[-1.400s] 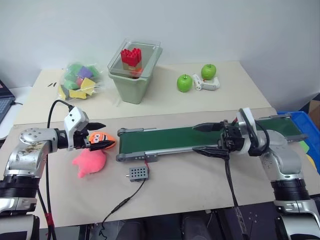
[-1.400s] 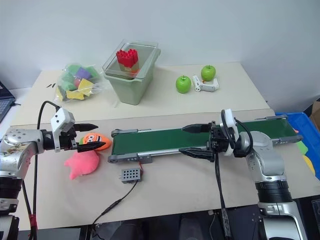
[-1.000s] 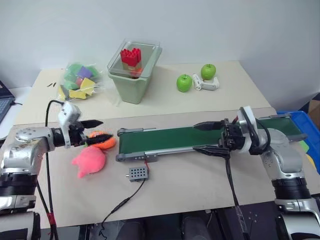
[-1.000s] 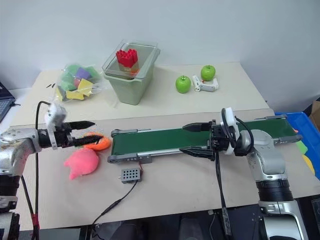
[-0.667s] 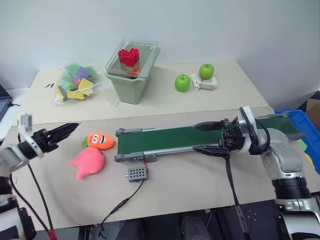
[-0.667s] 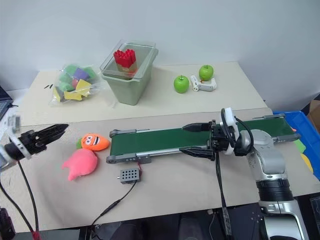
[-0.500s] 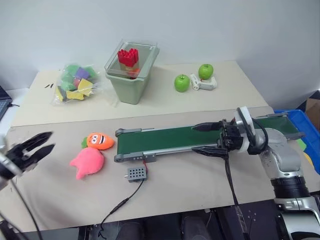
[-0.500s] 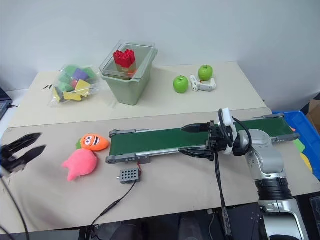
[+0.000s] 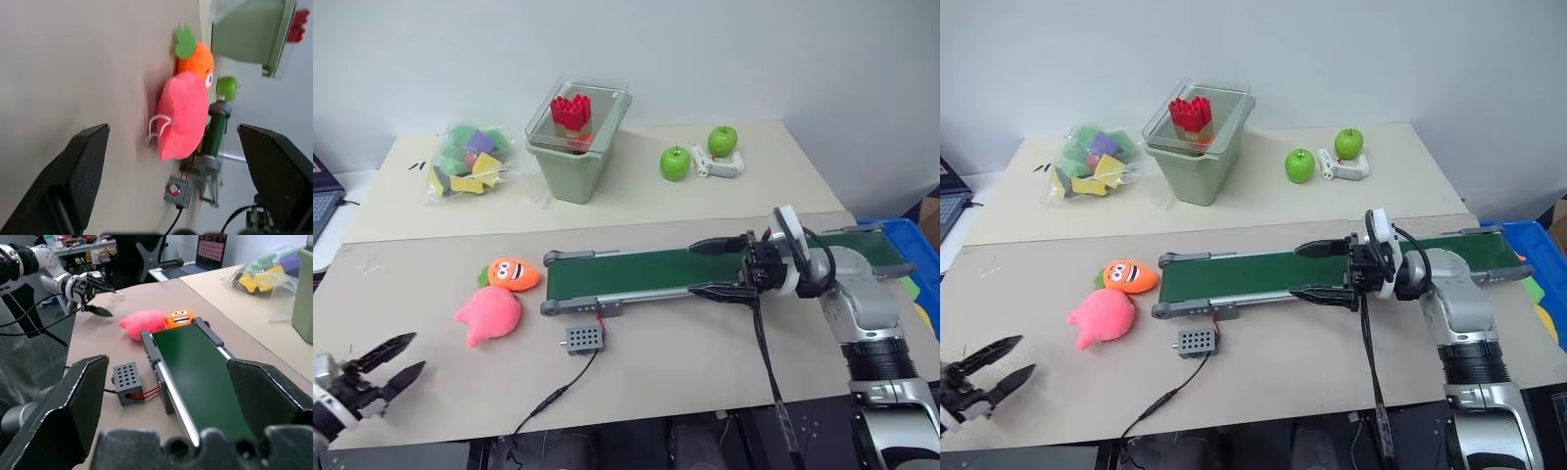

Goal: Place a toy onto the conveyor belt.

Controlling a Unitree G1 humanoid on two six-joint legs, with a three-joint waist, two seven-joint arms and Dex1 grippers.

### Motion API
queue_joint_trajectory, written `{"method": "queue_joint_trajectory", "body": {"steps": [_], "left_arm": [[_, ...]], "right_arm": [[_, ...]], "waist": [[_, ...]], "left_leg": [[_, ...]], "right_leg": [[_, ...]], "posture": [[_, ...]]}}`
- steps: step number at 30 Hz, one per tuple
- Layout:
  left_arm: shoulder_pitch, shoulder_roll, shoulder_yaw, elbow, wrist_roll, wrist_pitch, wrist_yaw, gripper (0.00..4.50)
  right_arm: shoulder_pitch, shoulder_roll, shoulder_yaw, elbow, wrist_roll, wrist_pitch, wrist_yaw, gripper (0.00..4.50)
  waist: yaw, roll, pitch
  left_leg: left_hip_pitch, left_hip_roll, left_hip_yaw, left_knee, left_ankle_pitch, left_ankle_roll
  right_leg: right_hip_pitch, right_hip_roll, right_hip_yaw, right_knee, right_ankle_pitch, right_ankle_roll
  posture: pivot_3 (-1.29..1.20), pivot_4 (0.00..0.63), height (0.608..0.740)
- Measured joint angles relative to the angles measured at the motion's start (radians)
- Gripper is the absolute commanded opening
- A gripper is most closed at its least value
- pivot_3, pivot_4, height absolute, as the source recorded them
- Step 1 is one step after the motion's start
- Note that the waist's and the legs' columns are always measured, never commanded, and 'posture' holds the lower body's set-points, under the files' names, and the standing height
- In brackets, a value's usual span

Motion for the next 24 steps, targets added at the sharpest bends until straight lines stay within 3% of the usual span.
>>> {"method": "queue_joint_trajectory", "body": {"steps": [6,23,24], "left_arm": [[-0.014,-0.119,-0.037,-0.104,-0.014,-0.018,0.042,4.47],[-0.174,-0.295,-0.072,-0.176,-0.052,-0.021,0.197,4.47],[-0.178,-0.302,-0.071,-0.181,-0.053,-0.022,0.207,4.22]], "right_arm": [[-0.005,-0.005,0.001,0.006,-0.002,0.000,0.001,4.50],[0.010,-0.056,-0.006,-0.027,0.000,0.024,-0.002,4.50],[0.011,-0.056,-0.006,-0.028,0.000,0.025,-0.002,4.50]], "waist": [[0.001,0.002,-0.001],[0.022,0.008,-0.004],[0.023,0.009,-0.005]], "left_leg": [[0.000,0.000,0.001,0.000,0.000,-0.001],[0.000,-0.001,0.001,0.002,0.000,-0.001],[0.000,-0.001,0.001,0.002,0.000,-0.001]], "right_leg": [[-0.001,-0.001,0.000,0.000,0.000,0.000],[0.002,-0.001,0.000,-0.001,0.000,-0.001],[0.002,-0.001,0.000,-0.001,0.000,-0.001]], "posture": [[0.00,0.150,0.740],[0.00,0.150,0.740],[0.00,0.150,0.740]]}}
